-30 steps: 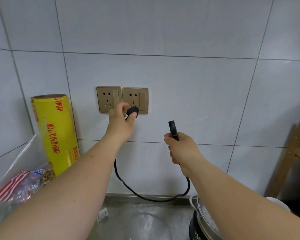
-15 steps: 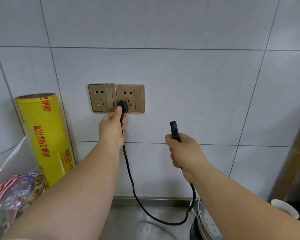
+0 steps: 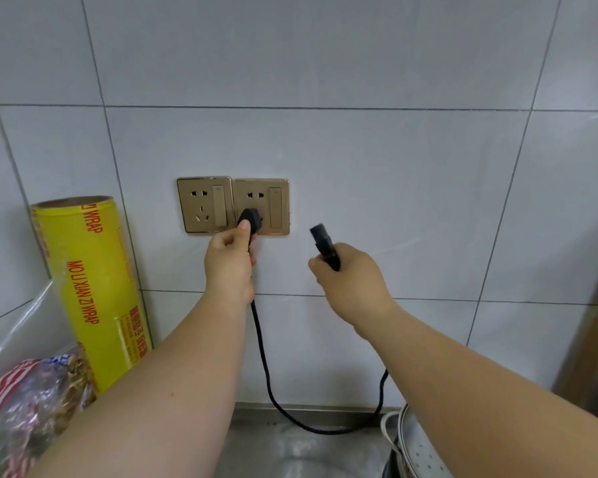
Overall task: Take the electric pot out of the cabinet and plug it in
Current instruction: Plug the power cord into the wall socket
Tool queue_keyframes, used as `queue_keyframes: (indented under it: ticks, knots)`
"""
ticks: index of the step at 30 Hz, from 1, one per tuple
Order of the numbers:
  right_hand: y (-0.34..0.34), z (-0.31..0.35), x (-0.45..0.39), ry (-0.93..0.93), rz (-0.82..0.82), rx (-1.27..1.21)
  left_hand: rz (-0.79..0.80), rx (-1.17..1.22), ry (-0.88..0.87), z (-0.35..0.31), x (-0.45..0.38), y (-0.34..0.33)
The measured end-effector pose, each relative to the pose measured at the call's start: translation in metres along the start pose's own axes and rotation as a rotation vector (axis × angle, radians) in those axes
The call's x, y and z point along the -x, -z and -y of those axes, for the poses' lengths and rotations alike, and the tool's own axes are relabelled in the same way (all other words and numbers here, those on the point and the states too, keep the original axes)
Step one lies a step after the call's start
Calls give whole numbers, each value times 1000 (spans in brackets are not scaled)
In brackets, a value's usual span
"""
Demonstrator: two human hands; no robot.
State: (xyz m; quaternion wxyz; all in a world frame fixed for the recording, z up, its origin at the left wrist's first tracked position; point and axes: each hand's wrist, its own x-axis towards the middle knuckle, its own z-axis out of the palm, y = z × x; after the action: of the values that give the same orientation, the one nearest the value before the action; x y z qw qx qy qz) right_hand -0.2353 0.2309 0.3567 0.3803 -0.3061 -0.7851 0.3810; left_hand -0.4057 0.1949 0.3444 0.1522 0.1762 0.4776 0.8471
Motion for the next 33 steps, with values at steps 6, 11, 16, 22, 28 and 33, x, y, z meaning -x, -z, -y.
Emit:
queue_keyframes:
  ticks: [6, 11, 16, 22, 28, 33]
  knots:
    - [-17, 25, -23, 558, 96, 594, -1, 104, -4, 7, -2, 3]
    - [-32, 25, -28, 637, 175, 731, 93, 298, 84, 6, 7, -1]
    - [-43, 22, -34, 622, 204, 811, 36, 212, 89, 4, 8, -8]
    - [-39, 33, -47, 552, 253, 980, -26, -46, 115, 7, -5, -1]
    - [-42, 45, -41, 677, 260, 1304, -9, -289, 218, -5, -17, 7]
    - [-48, 52, -36, 645, 268, 1444, 26, -360, 217, -11, -19, 8]
